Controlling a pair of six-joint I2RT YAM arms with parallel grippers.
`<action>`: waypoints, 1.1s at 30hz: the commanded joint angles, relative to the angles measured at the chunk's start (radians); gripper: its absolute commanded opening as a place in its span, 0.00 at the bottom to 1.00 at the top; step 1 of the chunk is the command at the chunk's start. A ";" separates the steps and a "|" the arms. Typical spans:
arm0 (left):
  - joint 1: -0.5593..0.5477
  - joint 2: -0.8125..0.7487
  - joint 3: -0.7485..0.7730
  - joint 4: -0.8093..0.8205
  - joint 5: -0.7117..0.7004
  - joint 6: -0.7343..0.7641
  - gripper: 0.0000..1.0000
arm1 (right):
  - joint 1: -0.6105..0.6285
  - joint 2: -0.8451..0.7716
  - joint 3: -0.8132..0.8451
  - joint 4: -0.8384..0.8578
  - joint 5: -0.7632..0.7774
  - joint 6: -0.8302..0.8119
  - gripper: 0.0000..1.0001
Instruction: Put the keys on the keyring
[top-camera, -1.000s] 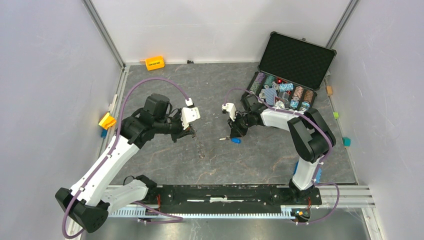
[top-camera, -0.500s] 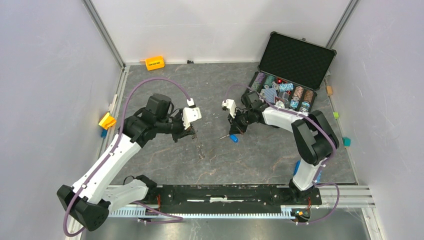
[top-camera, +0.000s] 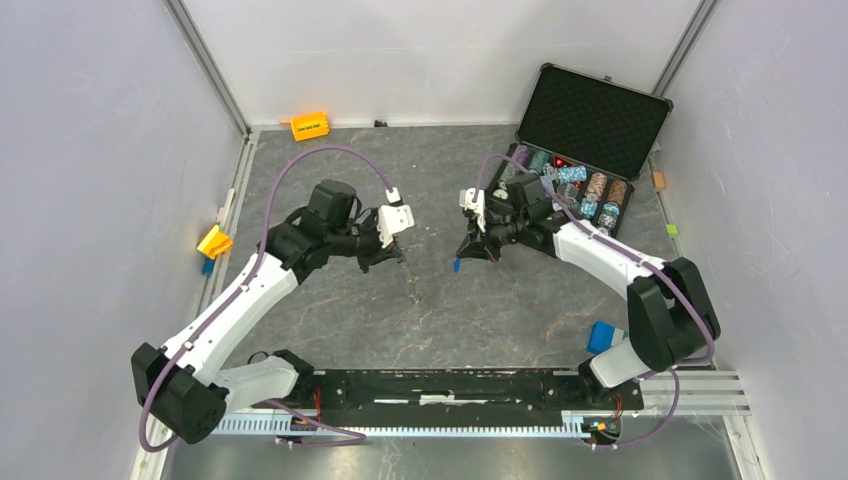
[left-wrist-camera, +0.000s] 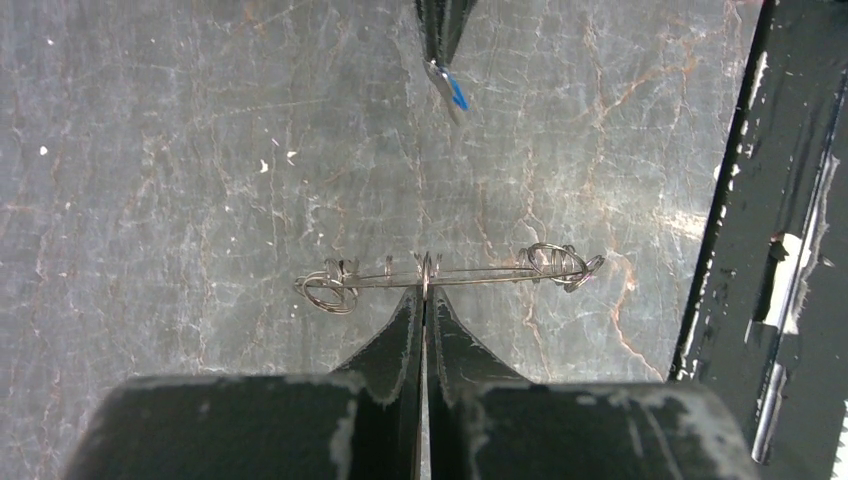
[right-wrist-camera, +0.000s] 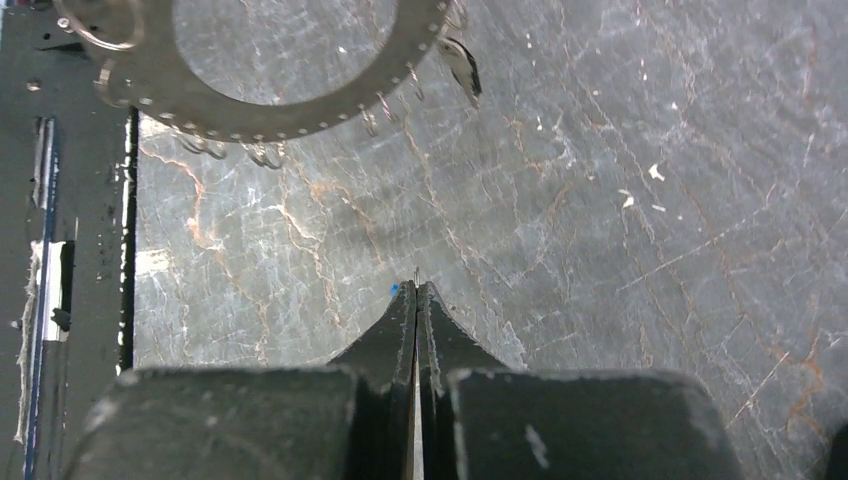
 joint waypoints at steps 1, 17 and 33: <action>0.000 0.012 0.008 0.130 0.056 -0.040 0.02 | -0.005 -0.069 -0.002 0.050 -0.081 -0.013 0.00; -0.005 0.123 0.073 0.242 0.192 -0.180 0.02 | -0.007 -0.211 0.101 0.098 -0.169 0.117 0.00; -0.028 0.141 0.072 0.387 0.116 -0.421 0.02 | -0.006 -0.228 0.070 0.153 -0.119 0.203 0.00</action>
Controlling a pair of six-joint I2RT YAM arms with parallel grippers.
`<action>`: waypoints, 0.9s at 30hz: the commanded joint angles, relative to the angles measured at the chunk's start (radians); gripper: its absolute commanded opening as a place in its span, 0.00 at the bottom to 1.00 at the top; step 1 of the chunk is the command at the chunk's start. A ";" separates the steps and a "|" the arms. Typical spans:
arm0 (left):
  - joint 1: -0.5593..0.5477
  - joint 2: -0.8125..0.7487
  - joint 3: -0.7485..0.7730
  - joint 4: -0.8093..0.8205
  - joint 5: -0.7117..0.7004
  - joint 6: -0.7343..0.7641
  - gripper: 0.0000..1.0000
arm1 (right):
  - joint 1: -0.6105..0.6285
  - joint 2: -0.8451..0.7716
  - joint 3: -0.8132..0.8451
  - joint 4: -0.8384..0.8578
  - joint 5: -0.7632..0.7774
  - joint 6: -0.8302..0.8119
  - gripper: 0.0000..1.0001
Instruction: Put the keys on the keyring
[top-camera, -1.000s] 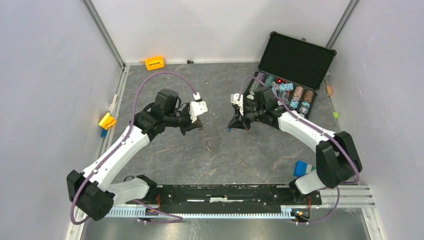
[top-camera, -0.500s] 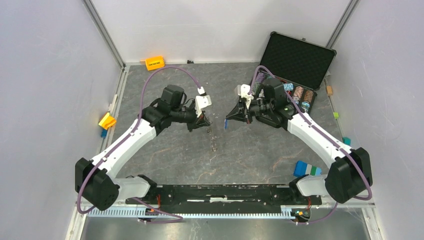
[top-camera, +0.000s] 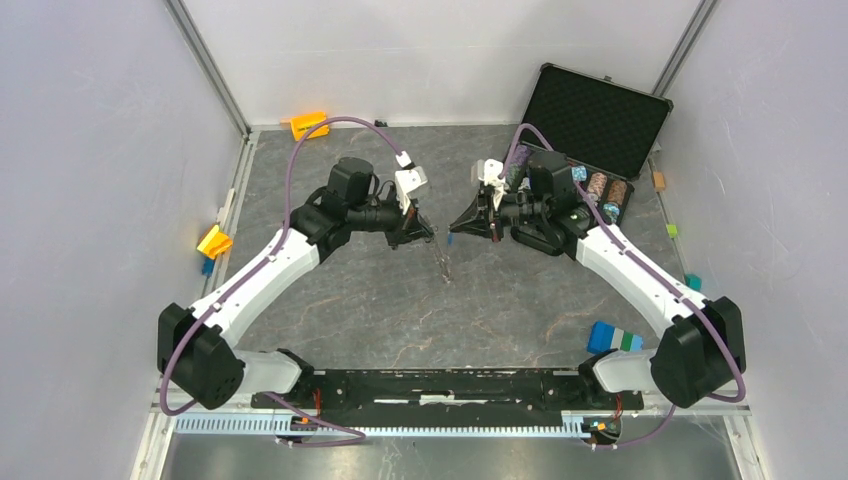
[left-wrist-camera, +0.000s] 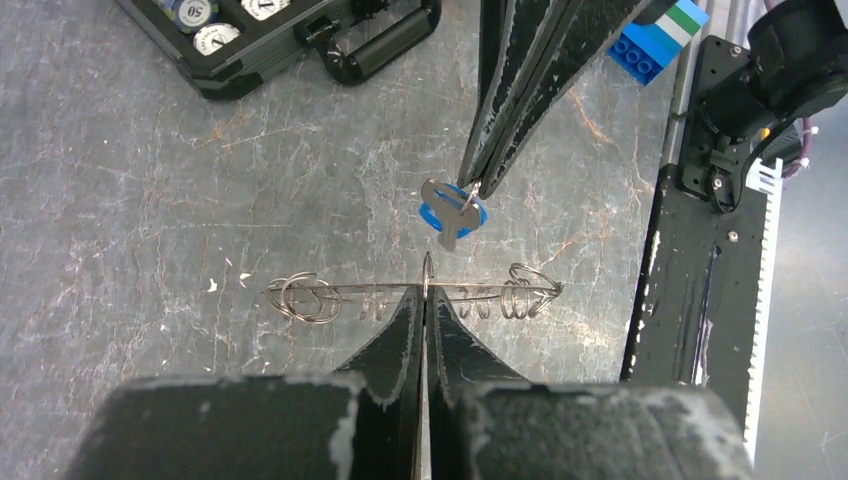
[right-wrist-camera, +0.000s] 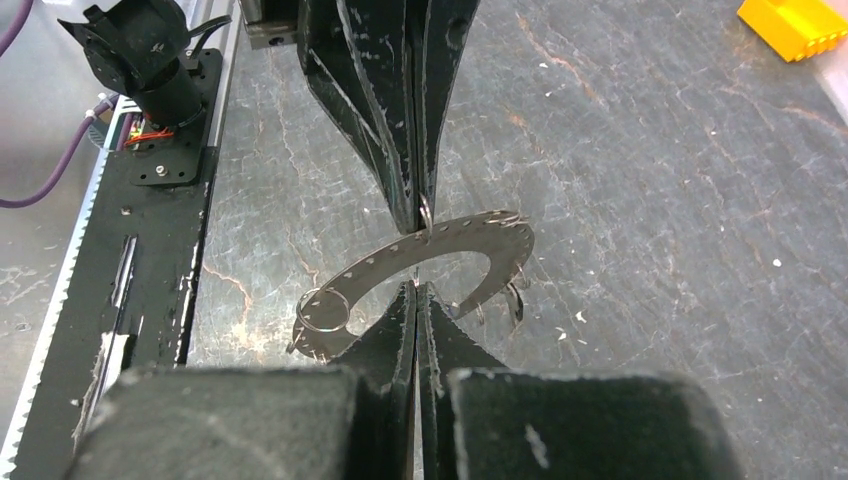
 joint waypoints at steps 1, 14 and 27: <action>-0.021 -0.063 -0.031 0.140 -0.060 -0.112 0.02 | -0.005 -0.037 -0.035 0.052 0.006 0.032 0.00; -0.077 -0.055 -0.061 0.181 -0.212 -0.168 0.02 | -0.005 -0.036 -0.071 0.117 0.015 0.107 0.00; -0.079 -0.094 -0.112 0.222 -0.185 -0.152 0.02 | 0.016 -0.050 -0.071 0.181 0.062 0.159 0.00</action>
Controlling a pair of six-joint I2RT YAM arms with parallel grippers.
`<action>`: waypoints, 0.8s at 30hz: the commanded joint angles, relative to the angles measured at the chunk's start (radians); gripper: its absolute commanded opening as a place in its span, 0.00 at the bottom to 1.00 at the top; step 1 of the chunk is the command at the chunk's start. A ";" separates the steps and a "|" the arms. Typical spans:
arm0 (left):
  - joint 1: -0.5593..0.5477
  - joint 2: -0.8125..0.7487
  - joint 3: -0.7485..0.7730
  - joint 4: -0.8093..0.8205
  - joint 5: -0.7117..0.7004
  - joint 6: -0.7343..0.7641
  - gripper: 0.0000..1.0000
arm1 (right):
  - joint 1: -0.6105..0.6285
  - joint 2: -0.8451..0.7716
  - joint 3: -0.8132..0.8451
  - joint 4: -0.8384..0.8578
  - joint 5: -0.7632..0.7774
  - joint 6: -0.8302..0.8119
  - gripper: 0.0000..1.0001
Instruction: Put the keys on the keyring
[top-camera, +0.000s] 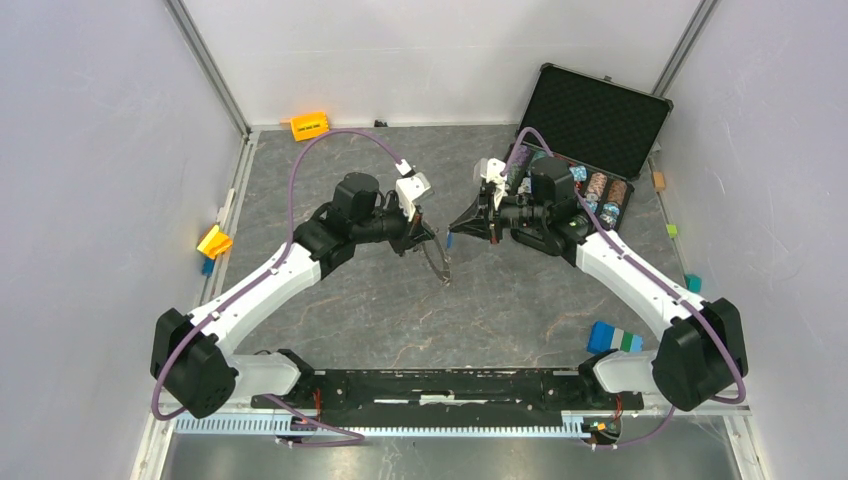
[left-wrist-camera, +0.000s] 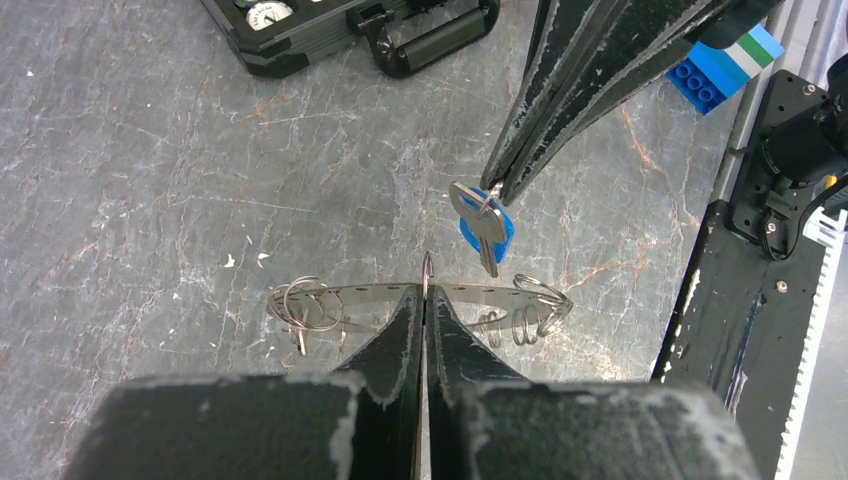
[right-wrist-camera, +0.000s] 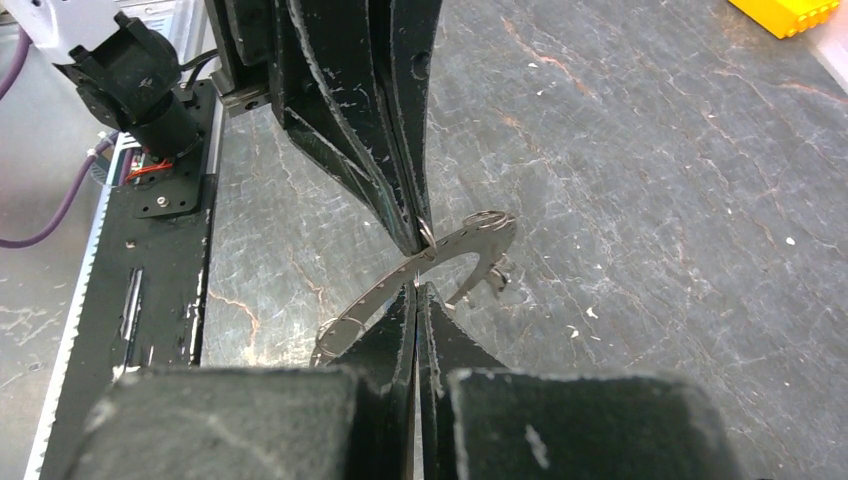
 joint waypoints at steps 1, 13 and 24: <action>-0.005 -0.039 0.002 0.069 0.031 -0.018 0.02 | 0.020 -0.036 0.013 0.049 0.039 0.019 0.00; -0.008 -0.034 -0.034 0.105 0.075 -0.022 0.02 | 0.074 -0.003 0.046 -0.020 0.081 -0.044 0.00; -0.008 -0.055 -0.077 0.129 0.135 0.027 0.02 | 0.109 0.000 0.056 -0.070 0.152 -0.090 0.00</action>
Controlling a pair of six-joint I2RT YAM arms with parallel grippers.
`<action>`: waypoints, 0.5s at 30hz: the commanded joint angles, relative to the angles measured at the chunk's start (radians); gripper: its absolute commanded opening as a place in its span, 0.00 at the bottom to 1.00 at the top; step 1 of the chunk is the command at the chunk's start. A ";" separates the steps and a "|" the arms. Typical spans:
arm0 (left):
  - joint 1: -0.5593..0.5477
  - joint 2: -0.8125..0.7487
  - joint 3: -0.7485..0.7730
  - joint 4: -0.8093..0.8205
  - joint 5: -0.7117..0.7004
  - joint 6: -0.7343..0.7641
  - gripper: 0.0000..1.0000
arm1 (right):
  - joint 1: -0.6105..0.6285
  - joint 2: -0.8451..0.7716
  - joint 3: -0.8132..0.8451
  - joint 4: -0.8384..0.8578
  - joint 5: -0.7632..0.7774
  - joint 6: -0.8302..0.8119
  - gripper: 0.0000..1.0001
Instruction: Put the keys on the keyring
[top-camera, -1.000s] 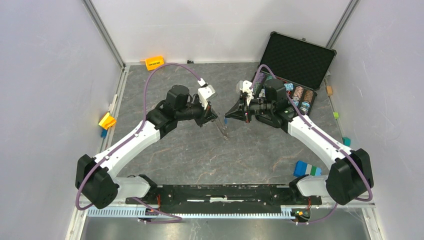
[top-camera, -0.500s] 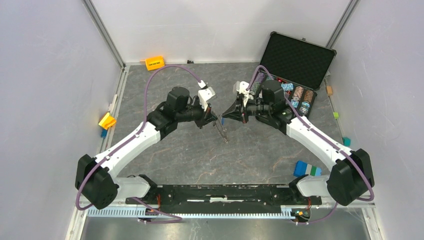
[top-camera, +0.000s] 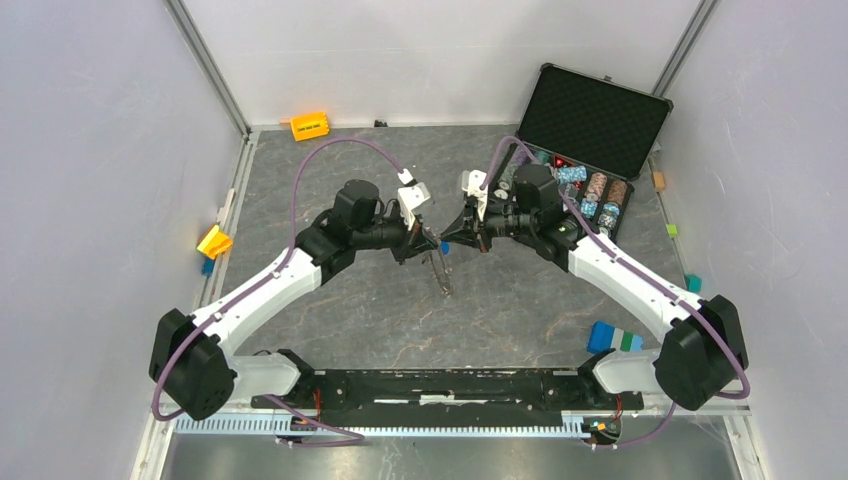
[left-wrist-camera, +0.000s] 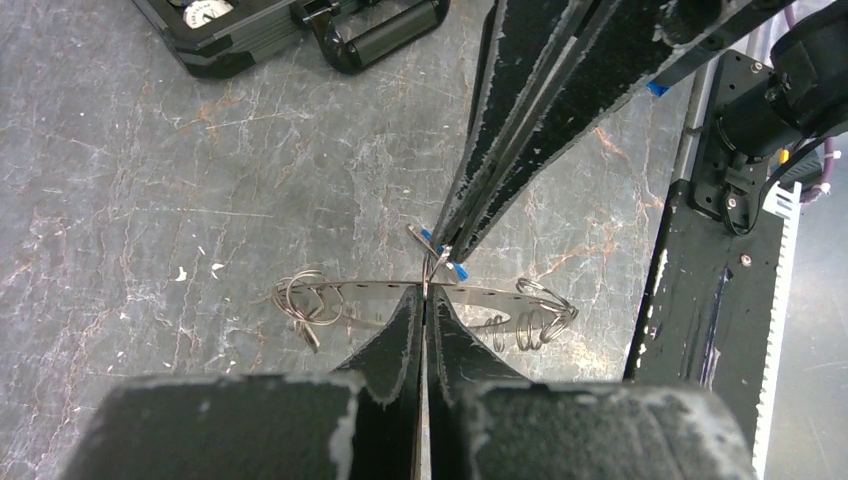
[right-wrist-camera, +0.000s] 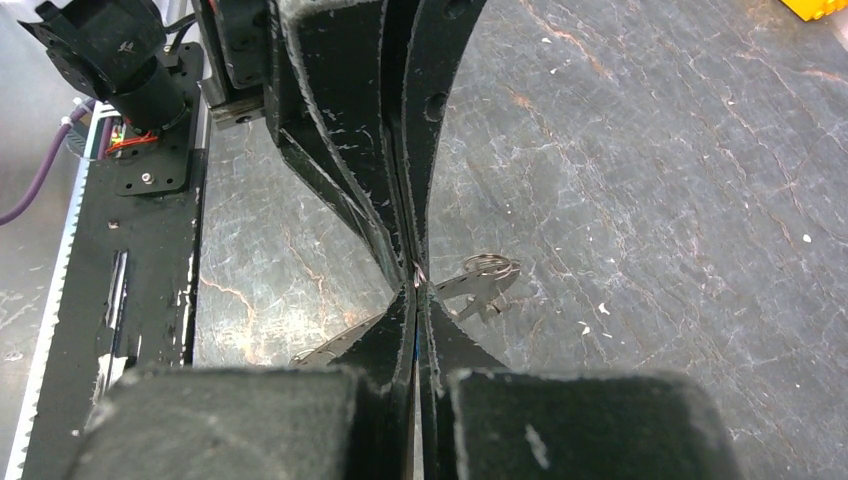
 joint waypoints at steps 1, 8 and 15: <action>-0.006 -0.052 -0.021 0.078 0.049 0.033 0.02 | 0.010 -0.007 0.045 -0.017 0.044 -0.038 0.00; -0.006 -0.058 -0.030 0.079 0.051 0.050 0.02 | 0.011 -0.009 0.037 -0.018 0.022 -0.039 0.00; -0.006 -0.067 -0.030 0.075 0.063 0.054 0.02 | 0.019 0.005 0.042 -0.030 0.005 -0.053 0.00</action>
